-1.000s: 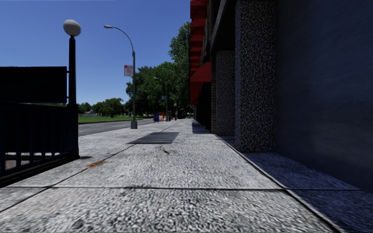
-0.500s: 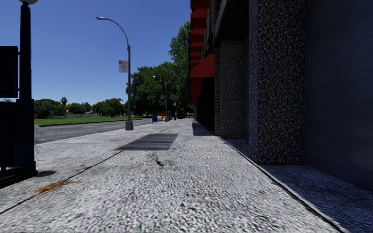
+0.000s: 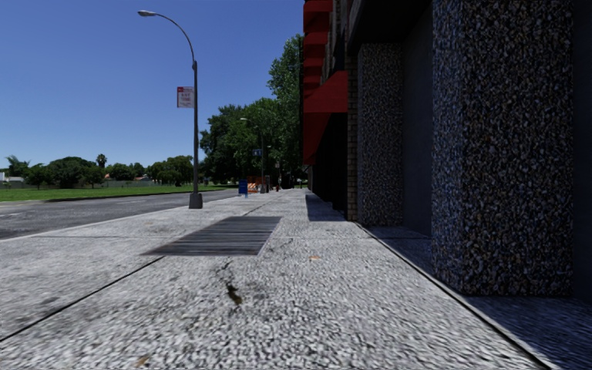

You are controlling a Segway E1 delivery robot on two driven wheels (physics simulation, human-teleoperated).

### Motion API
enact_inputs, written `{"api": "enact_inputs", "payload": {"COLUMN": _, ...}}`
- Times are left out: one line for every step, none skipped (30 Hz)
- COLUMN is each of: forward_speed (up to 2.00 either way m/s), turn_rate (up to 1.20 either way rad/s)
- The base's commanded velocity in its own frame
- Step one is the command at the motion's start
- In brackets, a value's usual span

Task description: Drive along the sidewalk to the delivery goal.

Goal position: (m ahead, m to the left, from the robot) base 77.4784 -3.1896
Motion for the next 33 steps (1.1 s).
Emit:
{"api": "enact_inputs", "payload": {"forward_speed": 1.99, "turn_rate": 0.00}}
{"api": "enact_inputs", "payload": {"forward_speed": 1.99, "turn_rate": 0.00}}
{"api": "enact_inputs", "payload": {"forward_speed": 1.99, "turn_rate": 0.00}}
{"api": "enact_inputs", "payload": {"forward_speed": 1.99, "turn_rate": 0.00}}
{"api": "enact_inputs", "payload": {"forward_speed": 1.99, "turn_rate": 0.00}}
{"api": "enact_inputs", "payload": {"forward_speed": 1.99, "turn_rate": 0.00}}
{"api": "enact_inputs", "payload": {"forward_speed": 1.99, "turn_rate": 0.00}}
{"api": "enact_inputs", "payload": {"forward_speed": 1.99, "turn_rate": 0.00}}
{"api": "enact_inputs", "payload": {"forward_speed": 1.99, "turn_rate": 0.00}}
{"api": "enact_inputs", "payload": {"forward_speed": 1.99, "turn_rate": 0.00}}
{"api": "enact_inputs", "payload": {"forward_speed": 1.99, "turn_rate": 0.00}}
{"api": "enact_inputs", "payload": {"forward_speed": 1.99, "turn_rate": 0.00}}
{"api": "enact_inputs", "payload": {"forward_speed": 1.99, "turn_rate": 0.00}}
{"api": "enact_inputs", "payload": {"forward_speed": 1.99, "turn_rate": 0.00}}
{"api": "enact_inputs", "payload": {"forward_speed": 1.99, "turn_rate": 0.00}}
{"api": "enact_inputs", "payload": {"forward_speed": 1.99, "turn_rate": 0.00}}
{"api": "enact_inputs", "payload": {"forward_speed": 1.99, "turn_rate": 0.00}}
{"api": "enact_inputs", "payload": {"forward_speed": 1.99, "turn_rate": 0.00}}
{"api": "enact_inputs", "payload": {"forward_speed": 1.99, "turn_rate": 0.00}}
{"api": "enact_inputs", "payload": {"forward_speed": 1.99, "turn_rate": 0.00}}
{"api": "enact_inputs", "payload": {"forward_speed": 1.99, "turn_rate": 0.00}}
{"api": "enact_inputs", "payload": {"forward_speed": 1.99, "turn_rate": 0.00}}
{"api": "enact_inputs", "payload": {"forward_speed": 1.99, "turn_rate": 0.00}}
{"api": "enact_inputs", "payload": {"forward_speed": 1.99, "turn_rate": 0.00}}
{"api": "enact_inputs", "payload": {"forward_speed": 1.99, "turn_rate": 0.00}}
{"api": "enact_inputs", "payload": {"forward_speed": 1.99, "turn_rate": 0.00}}
{"api": "enact_inputs", "payload": {"forward_speed": 1.99, "turn_rate": 0.00}}
{"api": "enact_inputs", "payload": {"forward_speed": 1.99, "turn_rate": 0.00}}
{"api": "enact_inputs", "payload": {"forward_speed": 1.99, "turn_rate": 0.00}}
{"api": "enact_inputs", "payload": {"forward_speed": 1.99, "turn_rate": 0.00}}
{"api": "enact_inputs", "payload": {"forward_speed": 1.99, "turn_rate": 0.00}}
{"api": "enact_inputs", "payload": {"forward_speed": 1.99, "turn_rate": 0.00}}
{"api": "enact_inputs", "payload": {"forward_speed": 1.99, "turn_rate": 0.00}}
